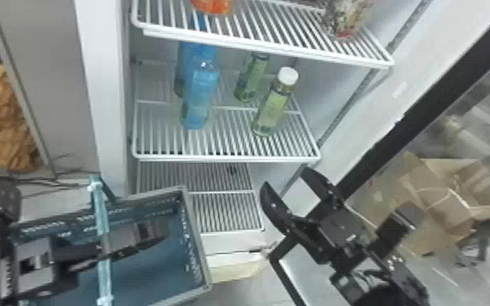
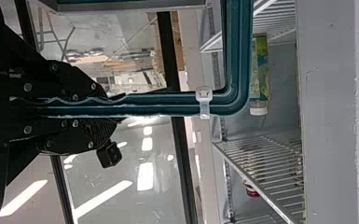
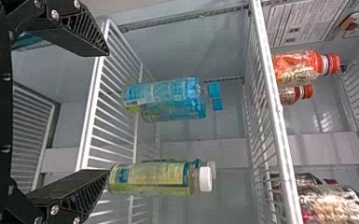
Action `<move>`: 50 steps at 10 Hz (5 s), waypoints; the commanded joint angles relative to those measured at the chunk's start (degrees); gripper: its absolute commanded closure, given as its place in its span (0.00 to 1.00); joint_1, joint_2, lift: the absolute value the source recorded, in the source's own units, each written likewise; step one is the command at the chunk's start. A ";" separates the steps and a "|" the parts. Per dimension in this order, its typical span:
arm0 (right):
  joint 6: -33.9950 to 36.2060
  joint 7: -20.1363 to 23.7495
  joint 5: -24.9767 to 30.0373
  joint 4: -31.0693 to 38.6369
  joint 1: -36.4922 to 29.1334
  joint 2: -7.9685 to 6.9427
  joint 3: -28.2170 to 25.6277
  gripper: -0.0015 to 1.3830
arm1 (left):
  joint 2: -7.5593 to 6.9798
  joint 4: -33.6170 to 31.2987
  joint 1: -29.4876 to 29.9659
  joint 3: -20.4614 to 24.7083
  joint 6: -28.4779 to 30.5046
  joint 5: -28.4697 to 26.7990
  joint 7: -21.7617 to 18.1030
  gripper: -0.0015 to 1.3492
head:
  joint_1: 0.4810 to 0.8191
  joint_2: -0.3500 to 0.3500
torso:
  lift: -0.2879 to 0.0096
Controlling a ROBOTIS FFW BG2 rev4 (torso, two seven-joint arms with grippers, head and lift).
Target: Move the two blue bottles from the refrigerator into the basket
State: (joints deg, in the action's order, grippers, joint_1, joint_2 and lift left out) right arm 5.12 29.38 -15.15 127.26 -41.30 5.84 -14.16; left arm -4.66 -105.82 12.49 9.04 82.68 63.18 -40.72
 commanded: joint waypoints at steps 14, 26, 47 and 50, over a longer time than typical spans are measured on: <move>3.32 -5.21 3.84 -27.35 34.83 2.77 15.76 0.11 | -0.27 0.00 -0.54 -0.24 0.00 0.34 0.03 0.89 | 0.63 0.22 | 0.23; 5.15 -9.35 3.49 -41.55 48.33 3.21 22.95 0.76 | -0.27 0.00 -1.25 -0.12 0.00 0.46 0.03 0.89 | 0.63 0.31 | 0.23; 27.79 -0.21 -8.28 1.62 15.71 4.88 13.70 0.92 | -0.18 0.00 0.44 1.25 -0.14 0.23 0.64 0.89 | 0.63 0.30 | 0.23; 31.02 1.03 -10.22 2.60 13.88 4.71 15.87 0.92 | -0.27 0.00 0.44 0.90 -0.28 0.34 0.73 0.89 | 0.63 0.36 | 0.23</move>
State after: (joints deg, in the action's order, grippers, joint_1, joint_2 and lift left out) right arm 35.71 30.39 -25.04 129.74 -27.03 10.56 1.34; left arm -4.92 -105.82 12.94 10.07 82.52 63.52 -39.98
